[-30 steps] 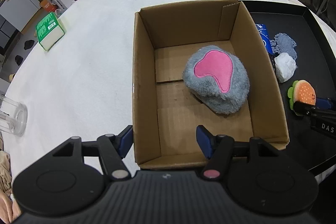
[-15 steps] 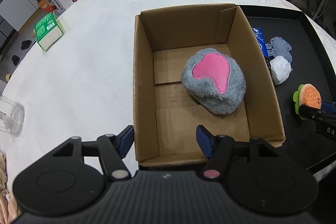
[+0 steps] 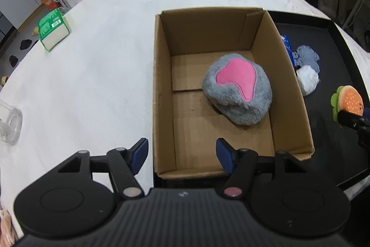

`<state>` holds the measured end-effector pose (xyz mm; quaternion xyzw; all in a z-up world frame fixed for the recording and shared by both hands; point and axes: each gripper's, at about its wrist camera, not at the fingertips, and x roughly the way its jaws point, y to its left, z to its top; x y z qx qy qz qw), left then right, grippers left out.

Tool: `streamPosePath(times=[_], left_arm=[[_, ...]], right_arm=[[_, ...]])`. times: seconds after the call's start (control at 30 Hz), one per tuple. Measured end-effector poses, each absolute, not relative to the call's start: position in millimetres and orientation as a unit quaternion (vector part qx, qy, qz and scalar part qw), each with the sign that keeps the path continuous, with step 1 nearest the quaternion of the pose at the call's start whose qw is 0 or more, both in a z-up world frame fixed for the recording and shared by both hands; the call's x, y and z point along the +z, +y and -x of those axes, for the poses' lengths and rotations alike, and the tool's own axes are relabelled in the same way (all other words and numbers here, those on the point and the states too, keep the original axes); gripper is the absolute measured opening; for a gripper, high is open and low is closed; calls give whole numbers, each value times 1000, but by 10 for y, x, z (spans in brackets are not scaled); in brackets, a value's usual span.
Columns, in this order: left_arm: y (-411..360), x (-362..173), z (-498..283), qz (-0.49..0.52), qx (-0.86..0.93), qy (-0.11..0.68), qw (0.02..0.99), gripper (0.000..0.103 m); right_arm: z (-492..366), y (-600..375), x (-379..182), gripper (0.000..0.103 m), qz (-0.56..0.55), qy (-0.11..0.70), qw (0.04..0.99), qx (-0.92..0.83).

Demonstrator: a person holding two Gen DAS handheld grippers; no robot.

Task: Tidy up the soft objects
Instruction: 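Carry the burger with the right gripper and release it into the box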

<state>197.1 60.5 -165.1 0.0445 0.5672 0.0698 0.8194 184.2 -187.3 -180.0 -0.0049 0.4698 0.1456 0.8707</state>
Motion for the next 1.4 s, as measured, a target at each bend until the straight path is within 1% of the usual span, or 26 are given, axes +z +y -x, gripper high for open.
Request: streamPosePath(times=[0.27, 0.57, 0.67, 0.73, 0.83, 1.0, 1.1, 1.27, 1.4], left_arm=[[717, -1620, -1922, -19, 73, 555, 828, 63], [856, -1635, -1887, 12, 66, 554, 830, 57], [904, -1636, -1877, 24, 62, 551, 832, 52], [923, -1641, -1869, 29, 59, 550, 833, 46], [969, -1654, -1872, 42, 55, 550, 832, 40], [1093, -1709, -1889, 75, 47, 558, 825, 38], [1151, -1736, -1896, 91, 41, 560, 822, 32], [1212, -1771, -1902, 106, 38, 563, 819, 28], [1280, -1792, -1896, 119, 39, 560, 819, 22]], right_arm=[[-1833, -1684, -1590, 36, 19, 452, 880, 146], [-1882, -1431, -1338, 36, 32, 431, 887, 161], [-1873, -1311, -1272, 36, 43, 425, 888, 168], [-1874, -1236, -1236, 36, 48, 422, 889, 172], [-1892, -1120, -1191, 36, 56, 417, 890, 177], [-1918, -942, -1149, 36, 67, 409, 891, 185], [-1919, -829, -1150, 36, 73, 409, 890, 189], [-1942, -630, -1149, 37, 91, 407, 887, 198], [-1968, -461, -1127, 37, 106, 402, 886, 206]])
